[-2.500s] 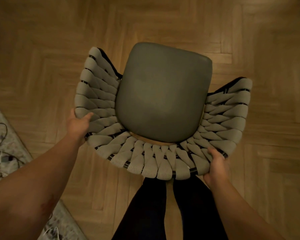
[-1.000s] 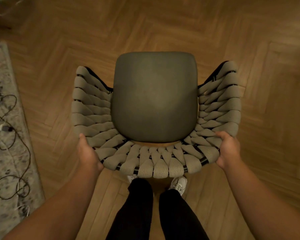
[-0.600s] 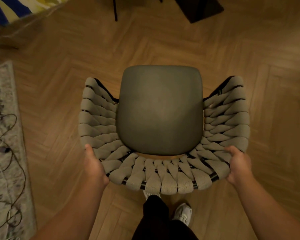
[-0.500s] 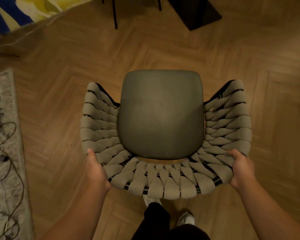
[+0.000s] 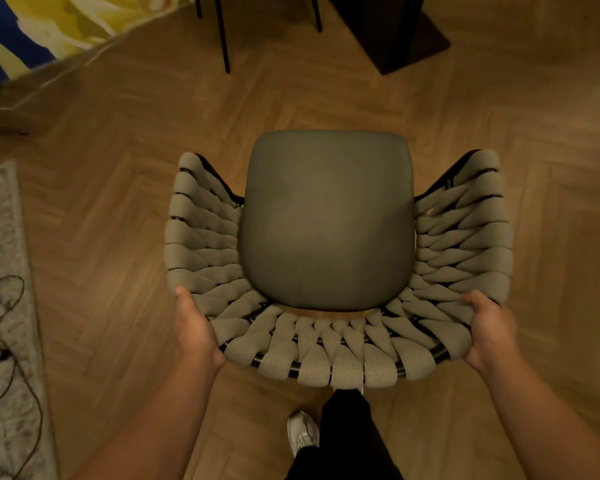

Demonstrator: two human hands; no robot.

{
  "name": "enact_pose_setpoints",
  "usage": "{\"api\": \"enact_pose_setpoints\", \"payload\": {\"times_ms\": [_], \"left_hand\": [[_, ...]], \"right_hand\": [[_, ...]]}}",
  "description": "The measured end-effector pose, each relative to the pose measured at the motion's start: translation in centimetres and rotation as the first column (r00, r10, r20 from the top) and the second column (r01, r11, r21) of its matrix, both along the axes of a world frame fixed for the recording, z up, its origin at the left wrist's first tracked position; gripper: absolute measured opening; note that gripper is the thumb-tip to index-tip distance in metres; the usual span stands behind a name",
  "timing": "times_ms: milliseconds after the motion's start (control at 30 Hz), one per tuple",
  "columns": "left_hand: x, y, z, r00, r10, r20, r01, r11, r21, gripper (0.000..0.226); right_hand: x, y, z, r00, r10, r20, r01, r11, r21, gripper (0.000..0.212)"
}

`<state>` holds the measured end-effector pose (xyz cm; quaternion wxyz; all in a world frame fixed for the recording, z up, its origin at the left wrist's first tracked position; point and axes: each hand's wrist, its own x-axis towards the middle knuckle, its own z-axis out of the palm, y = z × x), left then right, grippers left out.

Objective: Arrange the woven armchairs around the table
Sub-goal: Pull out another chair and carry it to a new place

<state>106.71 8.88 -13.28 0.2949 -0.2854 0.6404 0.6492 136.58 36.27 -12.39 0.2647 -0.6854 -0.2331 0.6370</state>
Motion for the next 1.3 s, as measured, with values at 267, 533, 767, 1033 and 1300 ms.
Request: {"api": "enact_pose_setpoints", "payload": {"times_ms": [267, 533, 767, 1033, 1300], "left_hand": [[-4.9, 7.9, 0.8, 1.000, 0.022, 0.004, -0.022, 1.000, -0.005, 0.075], [-10.2, 13.0, 0.8, 0.998, 0.064, 0.010, -0.064, 0.998, -0.027, 0.083], [-16.2, 18.2, 0.8, 0.997, 0.058, -0.042, -0.058, 0.998, 0.006, 0.068], [-21.9, 24.6, 1.4, 0.994, 0.057, -0.097, -0.056, 0.998, 0.015, 0.057], [-27.4, 29.3, 1.9, 0.995, 0.034, -0.097, -0.033, 0.999, 0.018, 0.055]], "right_hand": [[-6.1, 8.2, 0.4, 0.999, 0.043, 0.014, -0.043, 0.999, -0.022, 0.041], [-12.0, 13.8, 0.5, 0.998, 0.055, 0.019, -0.054, 0.998, -0.027, 0.040], [-17.4, 18.0, 0.8, 0.999, 0.030, 0.040, -0.030, 0.999, -0.024, 0.040], [-23.7, 23.7, 1.3, 0.997, 0.032, 0.072, -0.031, 0.999, -0.015, 0.041], [-29.6, 28.6, 1.9, 0.997, 0.019, 0.073, -0.017, 0.999, -0.034, 0.035]]}}
